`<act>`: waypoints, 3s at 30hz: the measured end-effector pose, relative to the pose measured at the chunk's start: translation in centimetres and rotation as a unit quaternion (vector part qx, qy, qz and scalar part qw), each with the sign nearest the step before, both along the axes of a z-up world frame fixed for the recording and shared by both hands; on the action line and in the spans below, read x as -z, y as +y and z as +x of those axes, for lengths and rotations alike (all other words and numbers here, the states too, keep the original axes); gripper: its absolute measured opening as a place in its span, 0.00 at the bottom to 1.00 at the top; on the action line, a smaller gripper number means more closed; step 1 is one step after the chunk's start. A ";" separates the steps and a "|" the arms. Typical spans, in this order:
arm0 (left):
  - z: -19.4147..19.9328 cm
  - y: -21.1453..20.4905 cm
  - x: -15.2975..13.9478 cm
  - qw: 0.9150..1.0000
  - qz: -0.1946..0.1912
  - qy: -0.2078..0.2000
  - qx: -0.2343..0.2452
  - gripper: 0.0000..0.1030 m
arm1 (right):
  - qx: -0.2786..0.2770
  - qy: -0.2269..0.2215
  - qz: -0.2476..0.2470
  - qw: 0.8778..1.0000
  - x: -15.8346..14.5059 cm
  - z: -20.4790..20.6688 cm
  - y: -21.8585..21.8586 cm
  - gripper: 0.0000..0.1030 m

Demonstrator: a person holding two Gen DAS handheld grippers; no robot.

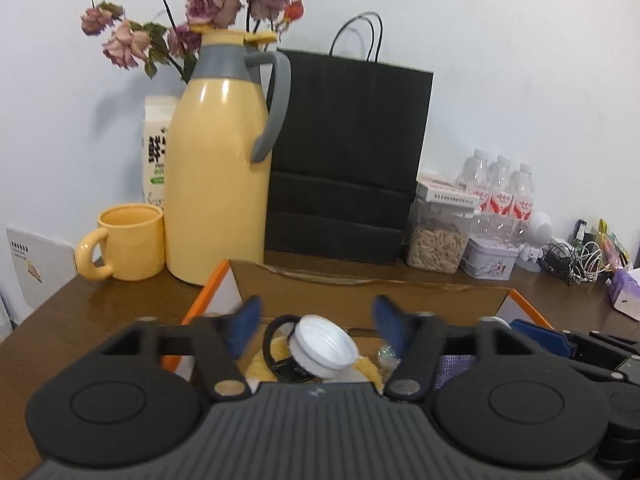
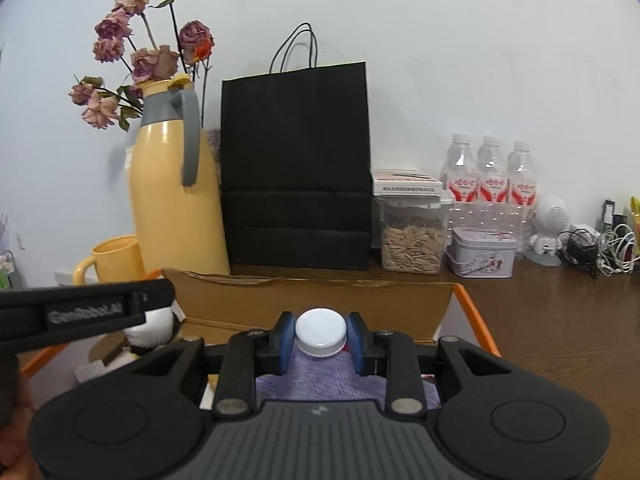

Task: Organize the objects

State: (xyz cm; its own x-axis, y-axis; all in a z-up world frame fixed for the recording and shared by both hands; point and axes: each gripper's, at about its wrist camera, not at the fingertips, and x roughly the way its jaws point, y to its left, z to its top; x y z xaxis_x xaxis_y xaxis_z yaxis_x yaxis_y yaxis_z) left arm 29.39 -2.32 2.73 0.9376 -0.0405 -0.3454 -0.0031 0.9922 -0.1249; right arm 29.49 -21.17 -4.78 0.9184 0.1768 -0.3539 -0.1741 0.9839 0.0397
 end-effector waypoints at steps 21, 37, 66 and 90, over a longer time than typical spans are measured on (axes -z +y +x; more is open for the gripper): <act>-3.9 1.1 -1.6 0.999 0.013 -0.030 -0.001 1.00 | -0.007 -0.025 0.000 1.000 -1.3 -3.8 -0.9 1.00; -14.3 3.2 -1.0 0.999 0.045 0.024 -0.004 1.00 | -0.023 -0.007 0.008 1.000 -2.8 -14.0 -2.2 1.00; -21.9 3.4 0.2 0.996 0.051 0.079 -0.008 1.00 | -0.029 0.052 0.009 0.998 -1.2 -21.5 -2.9 1.00; -21.9 3.3 0.2 0.995 0.051 0.080 -0.010 1.00 | -0.030 0.050 0.010 0.998 -1.3 -21.5 -2.8 1.00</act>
State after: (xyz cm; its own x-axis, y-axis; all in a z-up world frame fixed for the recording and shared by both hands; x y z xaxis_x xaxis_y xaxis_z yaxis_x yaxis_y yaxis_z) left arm 7.53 1.01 2.49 0.8708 0.0210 -0.4911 -0.0348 0.9992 -0.0189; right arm 8.02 -24.00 -3.44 0.8665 0.2381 -0.4387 -0.2263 0.9708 0.0800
